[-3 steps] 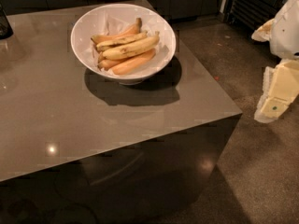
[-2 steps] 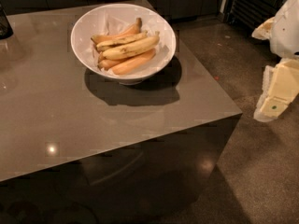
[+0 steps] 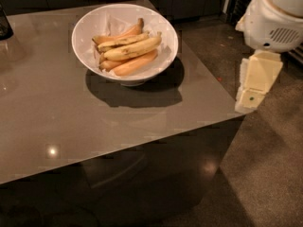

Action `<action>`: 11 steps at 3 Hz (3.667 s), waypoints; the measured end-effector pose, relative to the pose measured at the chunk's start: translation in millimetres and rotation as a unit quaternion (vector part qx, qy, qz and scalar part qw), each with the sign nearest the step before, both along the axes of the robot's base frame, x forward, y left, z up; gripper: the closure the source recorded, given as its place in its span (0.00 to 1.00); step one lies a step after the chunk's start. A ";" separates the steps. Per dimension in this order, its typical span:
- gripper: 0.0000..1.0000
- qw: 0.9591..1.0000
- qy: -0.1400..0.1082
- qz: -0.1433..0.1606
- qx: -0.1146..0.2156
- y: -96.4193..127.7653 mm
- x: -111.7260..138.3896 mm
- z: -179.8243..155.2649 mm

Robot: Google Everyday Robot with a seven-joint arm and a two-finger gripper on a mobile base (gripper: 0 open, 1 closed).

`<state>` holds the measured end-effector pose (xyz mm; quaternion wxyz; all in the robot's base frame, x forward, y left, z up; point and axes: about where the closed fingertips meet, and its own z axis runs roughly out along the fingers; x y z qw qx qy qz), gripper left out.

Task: Pick banana from white bowl

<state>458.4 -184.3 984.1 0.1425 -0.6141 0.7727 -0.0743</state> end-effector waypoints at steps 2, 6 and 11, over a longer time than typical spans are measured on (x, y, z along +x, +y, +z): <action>0.00 0.999 -0.002 0.020 -0.036 23.3 15.3 3.3; 0.00 0.986 -0.067 0.132 -0.071 106.8 90.9 34.4; 0.00 0.988 -0.041 0.137 0.054 125.4 159.0 12.8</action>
Offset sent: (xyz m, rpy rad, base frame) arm 0.0102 0.0180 0.0010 -0.0609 0.0107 0.0300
